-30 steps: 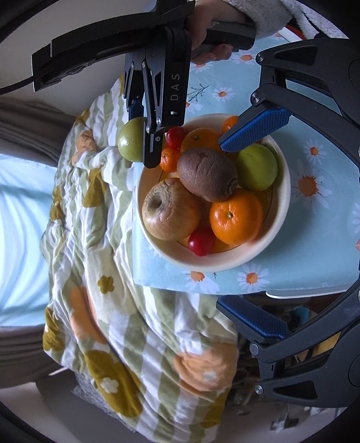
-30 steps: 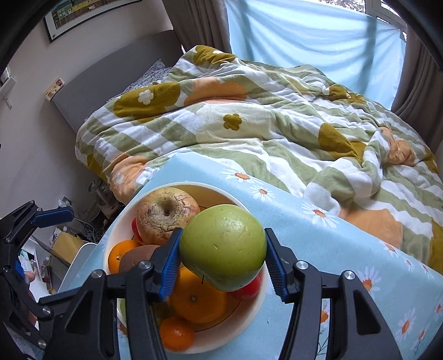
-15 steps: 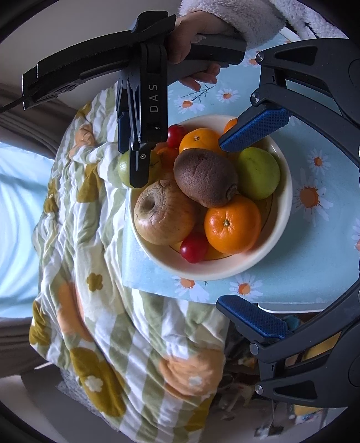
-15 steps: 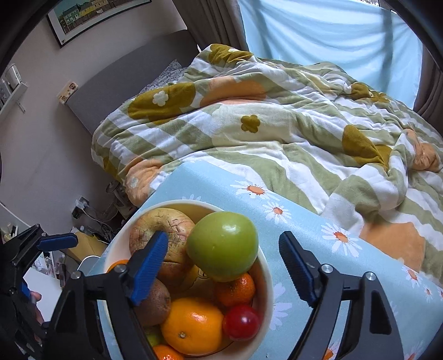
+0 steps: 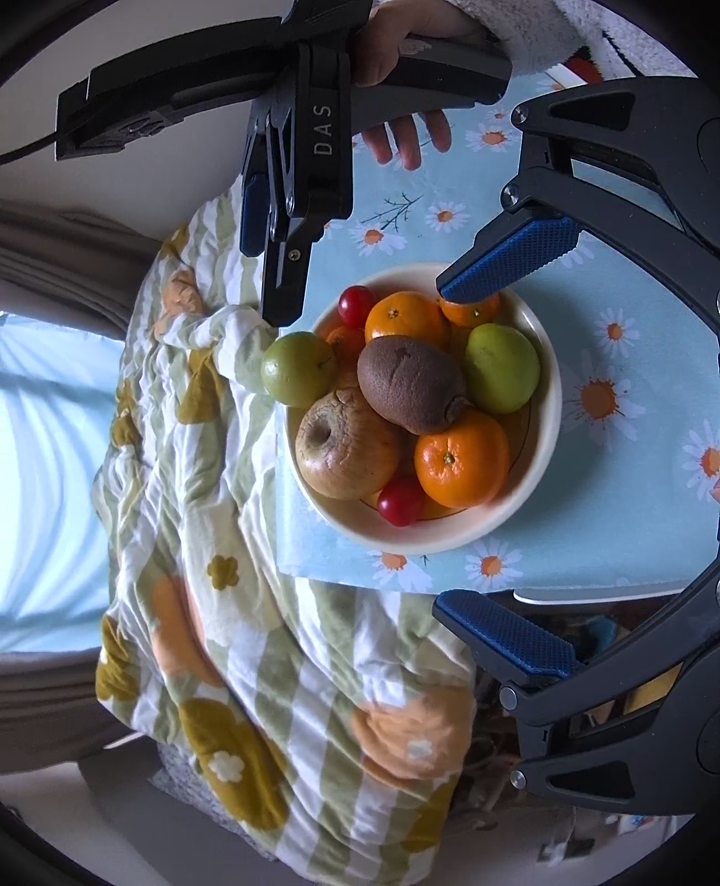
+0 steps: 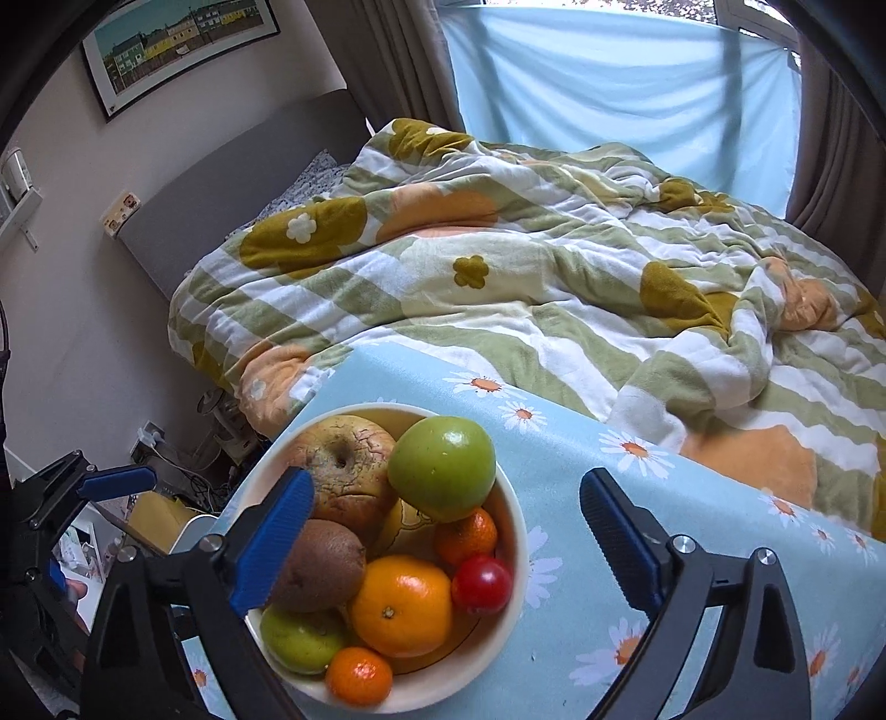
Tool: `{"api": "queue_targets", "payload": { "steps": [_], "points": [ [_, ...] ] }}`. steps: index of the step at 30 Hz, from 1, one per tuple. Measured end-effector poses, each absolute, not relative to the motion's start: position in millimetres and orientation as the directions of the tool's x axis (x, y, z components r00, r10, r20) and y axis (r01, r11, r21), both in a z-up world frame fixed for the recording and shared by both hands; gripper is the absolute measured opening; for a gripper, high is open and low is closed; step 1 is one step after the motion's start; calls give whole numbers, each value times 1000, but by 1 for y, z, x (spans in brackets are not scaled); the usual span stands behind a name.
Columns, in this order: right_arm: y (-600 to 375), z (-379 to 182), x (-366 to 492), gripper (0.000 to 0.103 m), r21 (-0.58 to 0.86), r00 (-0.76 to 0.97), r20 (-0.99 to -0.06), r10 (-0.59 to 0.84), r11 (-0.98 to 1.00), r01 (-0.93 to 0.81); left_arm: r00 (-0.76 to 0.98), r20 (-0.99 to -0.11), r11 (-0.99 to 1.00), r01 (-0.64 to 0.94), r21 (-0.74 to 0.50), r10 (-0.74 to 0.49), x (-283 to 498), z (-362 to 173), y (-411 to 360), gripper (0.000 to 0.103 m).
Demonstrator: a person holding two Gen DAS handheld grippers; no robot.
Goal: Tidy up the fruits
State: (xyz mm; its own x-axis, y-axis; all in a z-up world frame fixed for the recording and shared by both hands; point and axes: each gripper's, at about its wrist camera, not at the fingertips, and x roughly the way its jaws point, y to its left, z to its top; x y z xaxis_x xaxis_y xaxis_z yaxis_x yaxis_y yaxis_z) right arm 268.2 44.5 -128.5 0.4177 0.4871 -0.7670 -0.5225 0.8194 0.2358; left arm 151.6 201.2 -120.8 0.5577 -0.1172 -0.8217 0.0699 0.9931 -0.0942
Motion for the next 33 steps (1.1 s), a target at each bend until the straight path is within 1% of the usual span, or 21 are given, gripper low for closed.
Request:
{"api": "queue_targets", "payload": {
  "steps": [3,5,8,10,13,17,23,27,33],
  "points": [
    [32,-106,245,97,216,473,-747,467,844,-491,578,-806,991,103,-85,-129,142,-105,196,103],
    [23,-92,228,101,198,511,-736,443,864,-463,587,-797,988,132,-80,-144,136,-95,191,103],
    [6,-74,202,102,177,558,-730,394,898,-402,592,-789,983,165,-77,-161,128,-81,182,103],
    [-6,-61,183,102,157,592,-727,348,923,-350,595,-783,979,187,-84,-181,123,-73,175,103],
    [-28,-44,160,102,118,633,-731,255,961,-250,612,-771,977,203,-64,-177,117,-59,164,103],
    [-59,-32,133,102,92,641,-752,155,987,-130,656,-742,983,182,-19,-136,106,-40,148,103],
    [-97,-27,101,102,43,641,-766,49,999,-26,684,-718,990,131,-53,-129,85,-20,130,103],
    [-115,-24,85,102,35,650,-760,30,999,-6,698,-709,995,75,-66,-100,68,-16,117,103],
    [-134,-21,70,102,30,661,-750,16,1000,10,706,-704,997,38,-68,-75,52,-15,103,103]
  ]
}}
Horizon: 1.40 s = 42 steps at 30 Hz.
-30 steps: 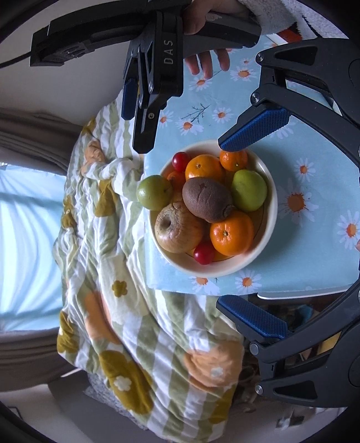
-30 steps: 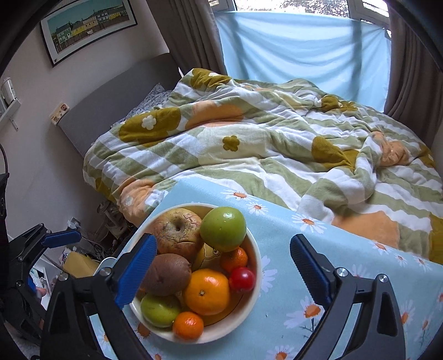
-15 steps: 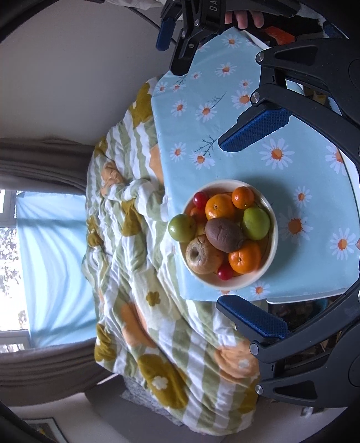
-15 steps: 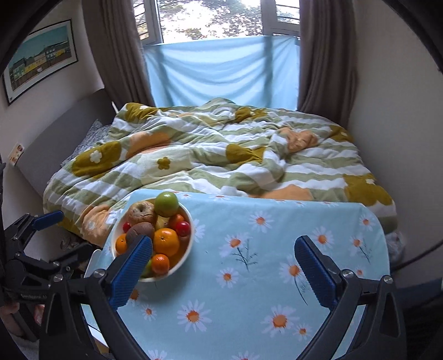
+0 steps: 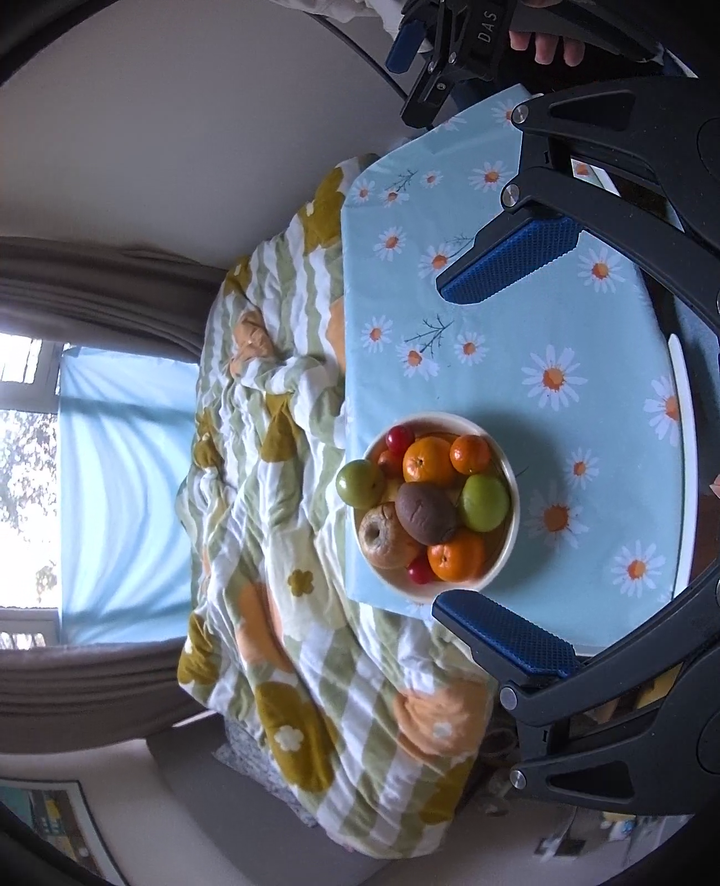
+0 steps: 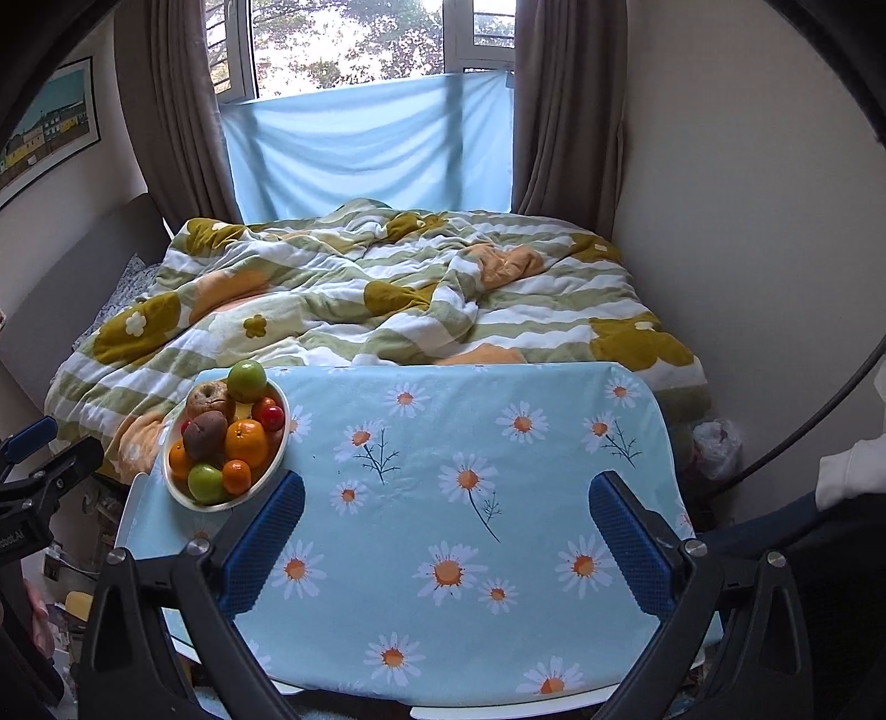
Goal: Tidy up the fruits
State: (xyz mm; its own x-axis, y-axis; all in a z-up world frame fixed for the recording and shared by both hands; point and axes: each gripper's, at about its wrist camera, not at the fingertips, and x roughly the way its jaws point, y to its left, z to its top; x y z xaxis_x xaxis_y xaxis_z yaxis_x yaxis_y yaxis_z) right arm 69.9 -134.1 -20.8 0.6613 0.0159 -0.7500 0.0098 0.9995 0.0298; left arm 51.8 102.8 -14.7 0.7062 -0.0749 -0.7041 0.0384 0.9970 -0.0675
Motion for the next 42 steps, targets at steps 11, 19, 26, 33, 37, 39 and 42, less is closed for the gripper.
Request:
{"api": "queue_targets", "payload": {
  "steps": [11,19,26,33,37,39,42],
  "points": [
    [-148,-19,64,102,36,668,-744,22,999,8,721,-692,999,12,-45,-40,45,-12,92,103],
    [-149,-17,66,102,35,670,-742,13,999,21,719,-694,999,14,-44,-41,44,-11,90,103],
    [-149,-17,67,102,35,670,-742,10,999,24,719,-693,999,17,-45,-44,45,-11,87,103],
    [-150,-16,67,102,35,671,-741,10,999,24,720,-693,999,16,-43,-41,45,-11,87,103],
    [-150,-17,67,102,35,671,-741,10,999,23,720,-693,999,13,-41,-38,46,-8,86,103],
    [-150,-17,67,102,34,671,-741,8,999,25,721,-692,999,14,-40,-38,45,-9,87,103],
    [-149,-17,66,102,33,672,-741,8,999,25,724,-689,999,10,-41,-36,45,-7,88,103]
  ]
}}
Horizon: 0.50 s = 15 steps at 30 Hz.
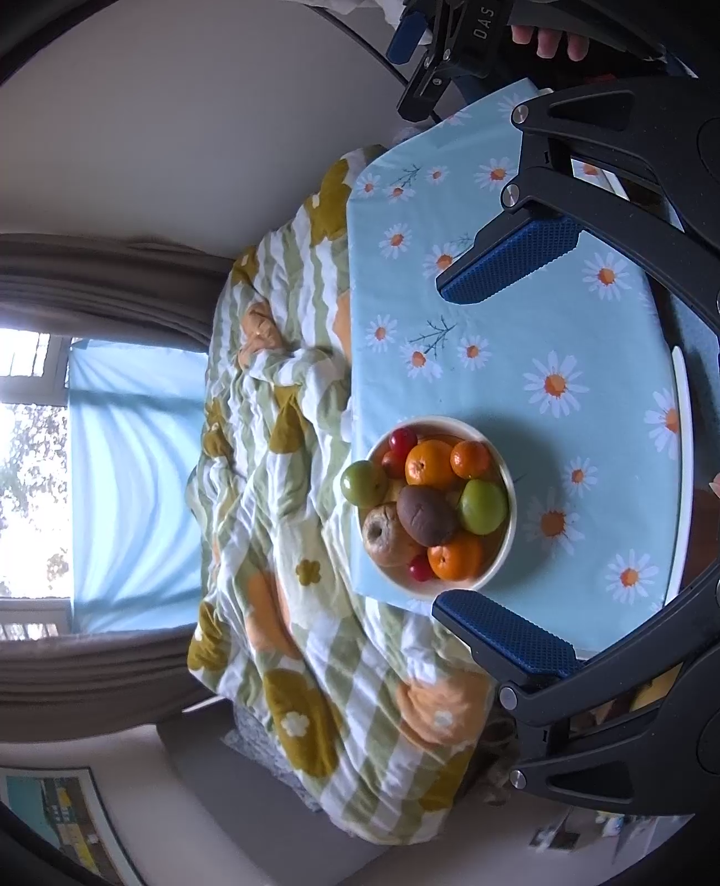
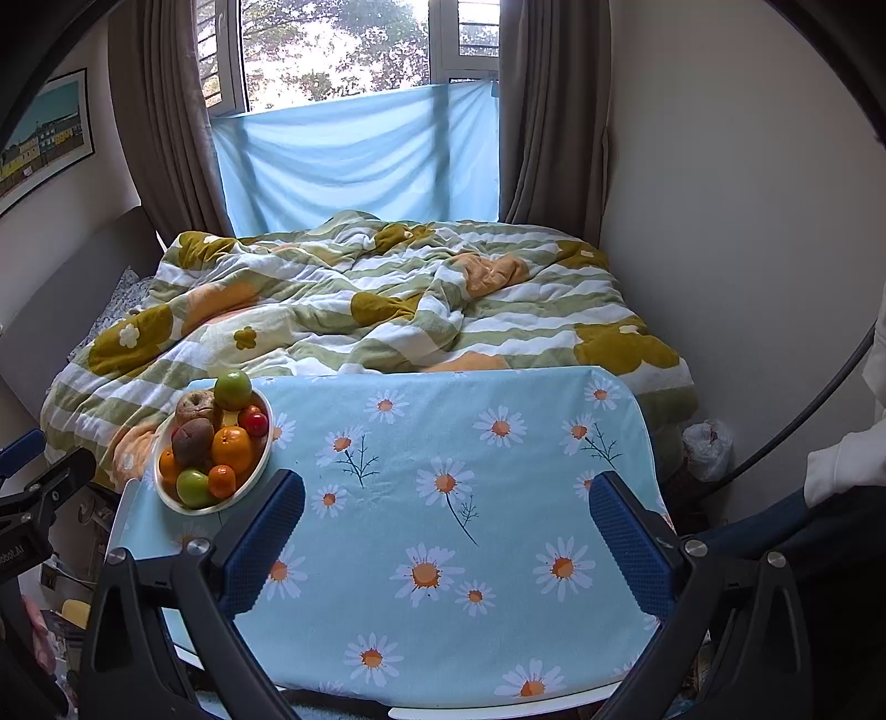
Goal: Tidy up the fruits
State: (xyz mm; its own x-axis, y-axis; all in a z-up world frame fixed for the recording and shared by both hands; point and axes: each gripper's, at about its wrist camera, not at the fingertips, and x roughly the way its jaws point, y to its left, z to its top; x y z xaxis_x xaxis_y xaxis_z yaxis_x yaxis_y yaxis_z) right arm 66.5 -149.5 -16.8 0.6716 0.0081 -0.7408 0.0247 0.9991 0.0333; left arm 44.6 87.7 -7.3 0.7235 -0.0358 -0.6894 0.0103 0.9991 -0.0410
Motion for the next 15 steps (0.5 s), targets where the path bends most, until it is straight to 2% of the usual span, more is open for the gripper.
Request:
{"api": "queue_targets", "payload": {
  "steps": [15],
  "points": [
    [-150,-17,66,102,33,673,-740,8,999,25,732,-681,1000,2,-21,-16,40,-9,87,103]
  ]
}}
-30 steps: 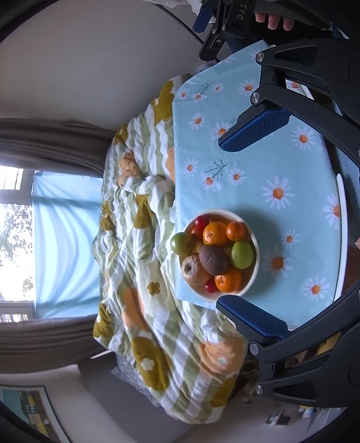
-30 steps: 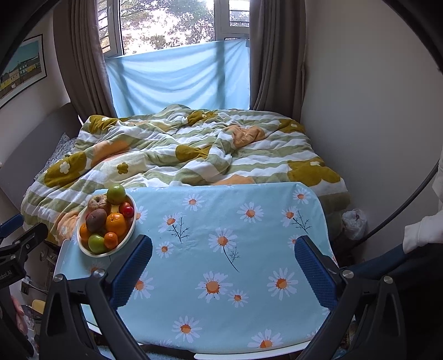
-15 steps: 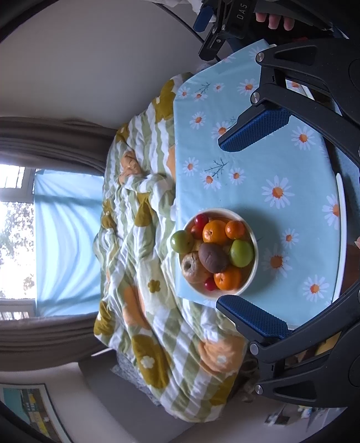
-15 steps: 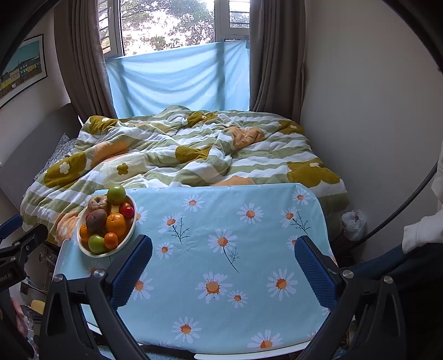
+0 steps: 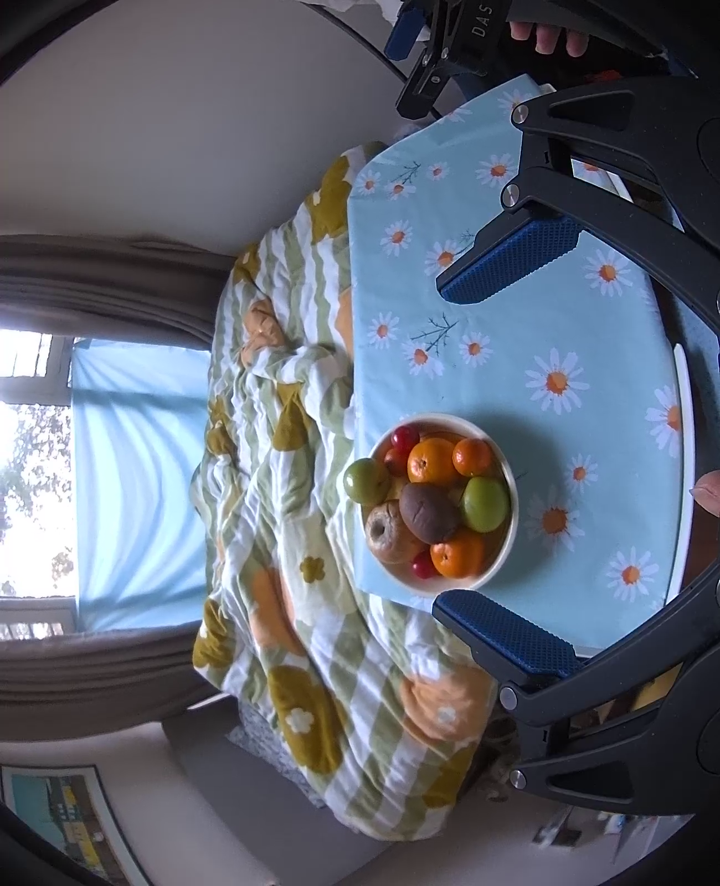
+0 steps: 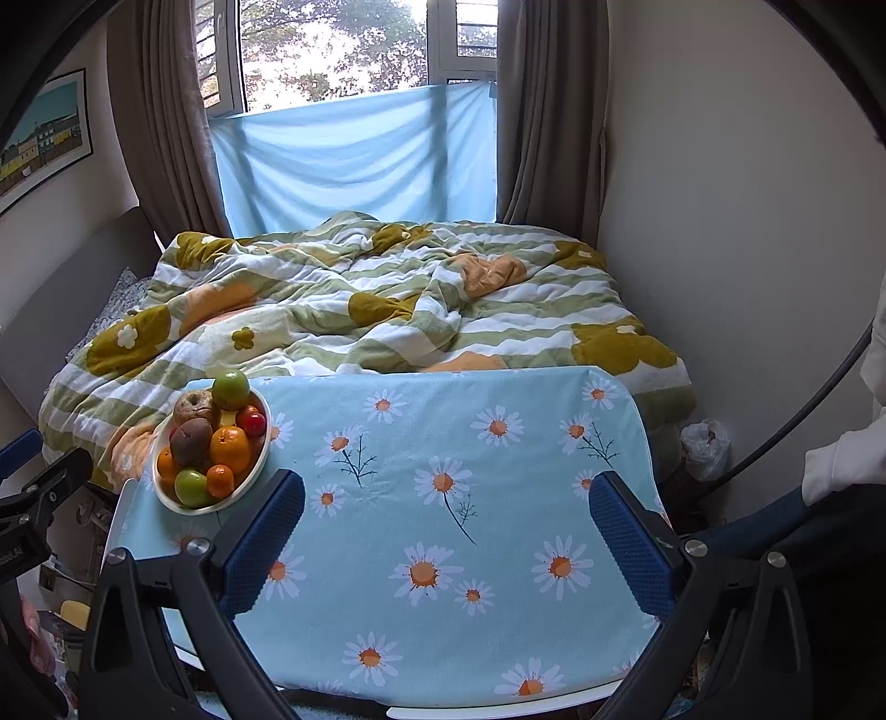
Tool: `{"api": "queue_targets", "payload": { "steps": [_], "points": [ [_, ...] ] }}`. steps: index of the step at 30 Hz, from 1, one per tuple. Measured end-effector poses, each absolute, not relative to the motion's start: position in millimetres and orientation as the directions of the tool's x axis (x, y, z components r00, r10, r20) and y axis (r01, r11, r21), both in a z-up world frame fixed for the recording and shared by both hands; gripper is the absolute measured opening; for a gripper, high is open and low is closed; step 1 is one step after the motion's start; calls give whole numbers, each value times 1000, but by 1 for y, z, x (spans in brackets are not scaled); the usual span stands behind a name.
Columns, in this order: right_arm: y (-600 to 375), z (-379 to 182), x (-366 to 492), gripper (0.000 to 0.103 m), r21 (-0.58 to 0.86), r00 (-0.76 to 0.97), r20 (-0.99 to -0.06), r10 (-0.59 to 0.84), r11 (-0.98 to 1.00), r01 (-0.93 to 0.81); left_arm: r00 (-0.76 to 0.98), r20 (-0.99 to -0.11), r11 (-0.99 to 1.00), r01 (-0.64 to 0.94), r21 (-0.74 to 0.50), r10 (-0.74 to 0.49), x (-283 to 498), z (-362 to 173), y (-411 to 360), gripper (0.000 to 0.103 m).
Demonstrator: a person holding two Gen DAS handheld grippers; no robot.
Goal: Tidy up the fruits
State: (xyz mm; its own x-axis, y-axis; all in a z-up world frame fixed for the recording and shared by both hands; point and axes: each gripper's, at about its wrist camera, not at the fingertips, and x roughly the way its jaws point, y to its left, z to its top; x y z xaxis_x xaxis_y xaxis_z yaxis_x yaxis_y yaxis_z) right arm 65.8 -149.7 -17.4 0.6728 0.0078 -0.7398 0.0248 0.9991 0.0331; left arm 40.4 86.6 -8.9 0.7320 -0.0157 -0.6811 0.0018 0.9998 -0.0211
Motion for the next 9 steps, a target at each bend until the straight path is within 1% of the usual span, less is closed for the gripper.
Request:
{"api": "queue_targets", "payload": {
  "steps": [5,9],
  "points": [
    [-150,-18,66,102,34,673,-740,8,999,26,749,-662,1000,-3,22,17,38,-9,79,103],
    [-150,-18,66,102,34,671,-741,9,999,24,748,-663,1000,-3,29,22,39,-11,77,103]
  ]
}}
